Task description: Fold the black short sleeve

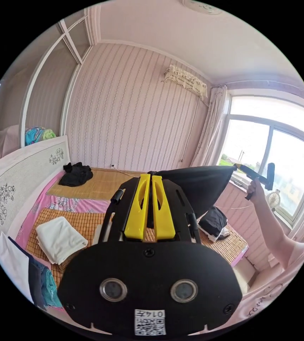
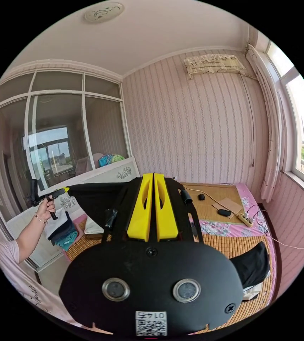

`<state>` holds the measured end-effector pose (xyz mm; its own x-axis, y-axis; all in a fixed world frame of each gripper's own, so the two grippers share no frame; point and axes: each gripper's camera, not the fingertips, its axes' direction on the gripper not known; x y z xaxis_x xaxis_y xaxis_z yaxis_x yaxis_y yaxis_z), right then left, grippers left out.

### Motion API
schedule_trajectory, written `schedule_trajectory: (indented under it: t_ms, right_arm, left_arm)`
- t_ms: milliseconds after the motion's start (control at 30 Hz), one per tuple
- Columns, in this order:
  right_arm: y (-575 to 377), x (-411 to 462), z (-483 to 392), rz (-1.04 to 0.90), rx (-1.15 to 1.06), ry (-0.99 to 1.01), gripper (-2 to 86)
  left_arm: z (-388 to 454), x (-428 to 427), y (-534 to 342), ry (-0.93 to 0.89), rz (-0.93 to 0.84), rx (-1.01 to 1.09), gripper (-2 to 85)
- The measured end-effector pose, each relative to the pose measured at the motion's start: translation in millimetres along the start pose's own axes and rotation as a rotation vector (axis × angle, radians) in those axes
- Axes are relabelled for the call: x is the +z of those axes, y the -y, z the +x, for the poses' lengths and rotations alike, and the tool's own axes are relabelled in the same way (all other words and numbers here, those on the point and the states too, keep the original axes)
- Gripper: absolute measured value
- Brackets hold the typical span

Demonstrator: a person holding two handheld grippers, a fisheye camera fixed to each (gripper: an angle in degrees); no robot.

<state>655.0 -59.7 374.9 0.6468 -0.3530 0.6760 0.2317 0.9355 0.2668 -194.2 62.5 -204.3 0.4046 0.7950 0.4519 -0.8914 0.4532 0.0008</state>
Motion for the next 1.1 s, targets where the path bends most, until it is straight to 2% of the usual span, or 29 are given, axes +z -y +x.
schedule_trajectory:
  t_ms: [100, 200, 367, 533, 667, 1100]
  right_arm:
    - [-48, 20, 2, -0.079, -0.009, -0.013, -0.1]
    - [-122, 49, 11, -0.238, 0.034, -0.063, -0.1]
    - [-276, 116, 35, -0.593, 0.226, -0.159, -0.1]
    - [-370, 153, 49, -0.823, 0.45, -0.154, -0.1]
    - [-392, 169, 39, -0.925, 0.471, -0.16, -0.1]
    - [-377, 206, -11, -1.092, 0.363, -0.112, -0.1]
  left_arm:
    - [-8, 43, -45, 0.036, -0.176, 0.035, -1.0]
    - [-21, 94, -108, 0.01, -0.369, 0.005, -1.0]
    - [-38, 174, -228, -0.07, -0.635, -0.166, -1.0]
    - [-33, 216, -303, -0.03, -0.851, -0.182, -1.0]
    - [-18, 237, -338, -0.012, -0.981, -0.125, -1.0]
    - [-1, 264, -360, -0.075, -1.131, -0.121, -0.9]
